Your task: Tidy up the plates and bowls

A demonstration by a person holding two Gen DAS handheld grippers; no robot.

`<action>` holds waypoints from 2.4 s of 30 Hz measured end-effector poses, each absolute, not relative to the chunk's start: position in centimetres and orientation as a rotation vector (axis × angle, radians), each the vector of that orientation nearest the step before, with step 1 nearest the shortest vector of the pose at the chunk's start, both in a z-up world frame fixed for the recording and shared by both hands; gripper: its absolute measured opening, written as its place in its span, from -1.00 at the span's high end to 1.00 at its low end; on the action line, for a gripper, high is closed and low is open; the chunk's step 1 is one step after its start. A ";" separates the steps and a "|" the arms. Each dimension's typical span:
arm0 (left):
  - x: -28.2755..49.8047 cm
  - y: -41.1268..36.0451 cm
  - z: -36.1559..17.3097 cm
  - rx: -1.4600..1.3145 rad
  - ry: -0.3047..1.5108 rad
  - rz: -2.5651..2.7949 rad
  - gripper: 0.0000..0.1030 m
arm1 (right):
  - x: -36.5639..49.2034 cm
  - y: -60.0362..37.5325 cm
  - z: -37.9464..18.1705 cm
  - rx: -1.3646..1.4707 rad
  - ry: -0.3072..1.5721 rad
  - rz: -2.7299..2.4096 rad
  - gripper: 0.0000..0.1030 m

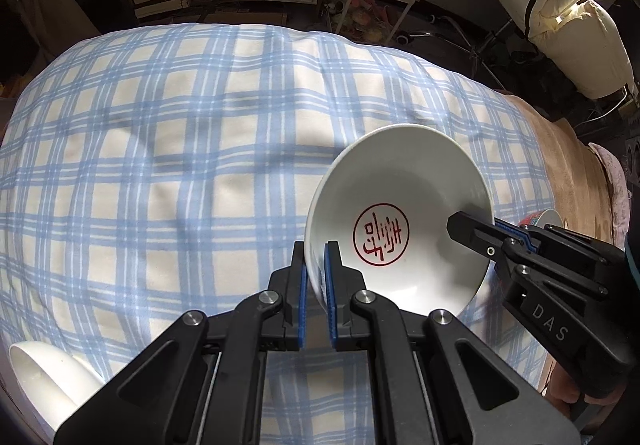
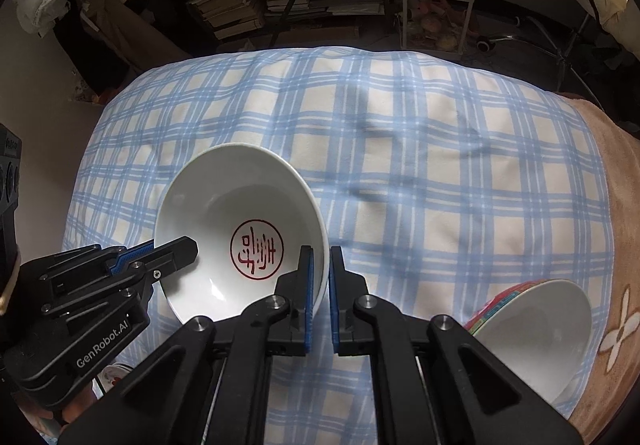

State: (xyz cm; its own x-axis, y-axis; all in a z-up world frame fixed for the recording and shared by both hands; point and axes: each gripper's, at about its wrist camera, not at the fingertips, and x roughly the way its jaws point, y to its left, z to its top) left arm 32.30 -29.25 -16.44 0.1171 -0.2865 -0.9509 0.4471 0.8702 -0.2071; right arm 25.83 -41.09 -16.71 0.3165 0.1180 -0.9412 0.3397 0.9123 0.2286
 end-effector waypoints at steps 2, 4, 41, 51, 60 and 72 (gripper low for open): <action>32.0 -27.9 -15.8 0.124 1.346 -0.531 0.84 | 25.8 -40.1 -16.2 0.426 1.241 -0.142 0.84; 31.8 -26.6 -15.2 0.116 1.329 -0.519 0.84 | 25.7 -38.9 -15.5 0.424 1.232 -0.129 0.84; 21.7 0.9 -9.5 -0.098 1.167 -0.288 0.84 | 22.8 -14.0 -11.2 0.310 1.113 0.170 0.84; 21.2 3.3 -11.1 -0.135 1.165 -0.249 0.84 | 22.7 -10.8 -11.2 0.195 1.067 0.199 0.84; 21.6 3.3 -12.7 -0.107 1.202 -0.230 0.84 | 23.3 -10.5 -13.5 0.198 1.108 0.218 0.84; 22.7 3.2 -13.9 -0.114 1.219 -0.210 0.84 | 24.3 -10.7 -15.4 0.223 1.121 0.239 0.84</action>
State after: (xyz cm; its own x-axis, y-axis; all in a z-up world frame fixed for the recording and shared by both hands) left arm 22.74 3.19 -13.86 0.3281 -0.2208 -0.9185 0.0991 0.9750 -0.1990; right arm 24.30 -10.75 -15.39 0.4145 0.2993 -0.8594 -0.0765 0.9525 0.2948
